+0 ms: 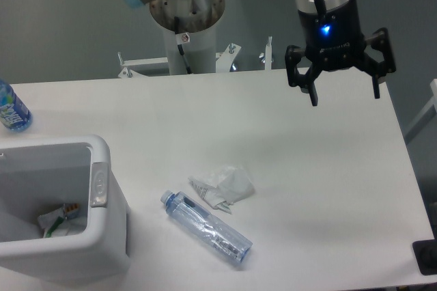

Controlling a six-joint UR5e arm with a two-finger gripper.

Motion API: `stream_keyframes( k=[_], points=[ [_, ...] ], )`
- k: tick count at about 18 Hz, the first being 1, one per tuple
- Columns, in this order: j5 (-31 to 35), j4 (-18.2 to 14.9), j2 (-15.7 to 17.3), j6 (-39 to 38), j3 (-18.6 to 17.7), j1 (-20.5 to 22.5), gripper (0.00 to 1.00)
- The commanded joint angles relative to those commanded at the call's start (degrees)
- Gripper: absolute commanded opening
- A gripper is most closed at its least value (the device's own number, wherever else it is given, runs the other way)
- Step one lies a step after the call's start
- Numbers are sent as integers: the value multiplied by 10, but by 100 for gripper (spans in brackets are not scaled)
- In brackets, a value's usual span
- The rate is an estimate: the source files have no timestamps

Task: Place the trash in the trash can
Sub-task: 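Move the open gripper down toward the crumpled clear plastic bag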

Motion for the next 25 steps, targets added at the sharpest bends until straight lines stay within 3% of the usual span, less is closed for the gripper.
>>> stream_keyframes(
  k=[8,15,18,21,25],
  points=[
    [0,4,-7,-5,-15,-9,100],
    [0,9,-5,-4,-59,-15,100],
    [3,39,-6,-6,-80,-23,100],
    [6,48,-4,-5,-105,-24,100],
    [6,48,-8,56,-134,-39,100]
  ],
)
